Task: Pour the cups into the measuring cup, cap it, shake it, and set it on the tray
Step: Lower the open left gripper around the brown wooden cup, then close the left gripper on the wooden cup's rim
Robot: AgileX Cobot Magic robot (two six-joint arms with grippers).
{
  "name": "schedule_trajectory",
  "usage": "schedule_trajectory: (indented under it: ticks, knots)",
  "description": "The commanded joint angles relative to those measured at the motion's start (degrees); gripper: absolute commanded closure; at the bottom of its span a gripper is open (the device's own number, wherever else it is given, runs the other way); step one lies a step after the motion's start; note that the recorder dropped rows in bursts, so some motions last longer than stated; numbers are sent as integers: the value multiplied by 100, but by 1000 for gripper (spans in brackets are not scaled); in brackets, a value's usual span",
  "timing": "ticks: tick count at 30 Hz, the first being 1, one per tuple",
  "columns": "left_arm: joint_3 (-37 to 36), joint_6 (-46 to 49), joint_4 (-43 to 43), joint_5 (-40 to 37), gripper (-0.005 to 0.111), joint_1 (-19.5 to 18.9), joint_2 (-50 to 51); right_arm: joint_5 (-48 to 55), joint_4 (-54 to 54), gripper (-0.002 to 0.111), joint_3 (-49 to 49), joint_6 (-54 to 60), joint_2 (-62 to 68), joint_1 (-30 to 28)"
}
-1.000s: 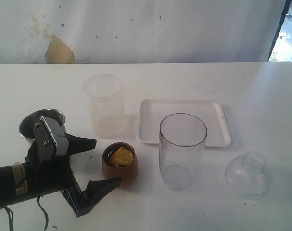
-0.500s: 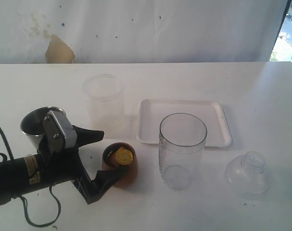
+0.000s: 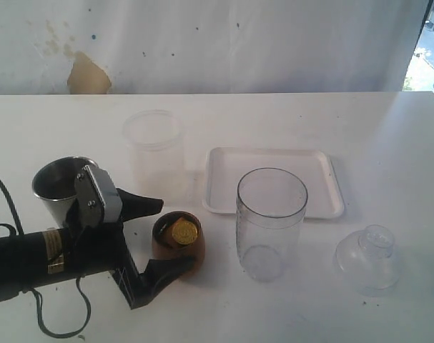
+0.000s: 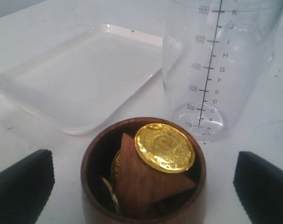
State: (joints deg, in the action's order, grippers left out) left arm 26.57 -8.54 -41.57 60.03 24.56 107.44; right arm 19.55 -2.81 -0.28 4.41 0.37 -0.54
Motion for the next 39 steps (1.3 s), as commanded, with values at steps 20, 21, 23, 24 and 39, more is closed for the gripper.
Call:
schedule_trajectory:
  ticks: [20,21,23,24,39]
  knots:
    - [619,-164,-272,-561,2,20,211,-27,-7,108,28,-14,-37,-12]
    - [619,-164,-261,-540,2,20,211,-27,-7,108,28,-14,-37,-12]
    - [619,-164,-261,-455,2,20,211,-27,-7,108,28,-14,-37,-12]
    - [619,-164,-261,-442,2,20,211,-27,-7,108,28,-14,-37,-12]
    - [736,523,-239,-436,2,20,508,-27,-7,108,28,-14,-37,-12]
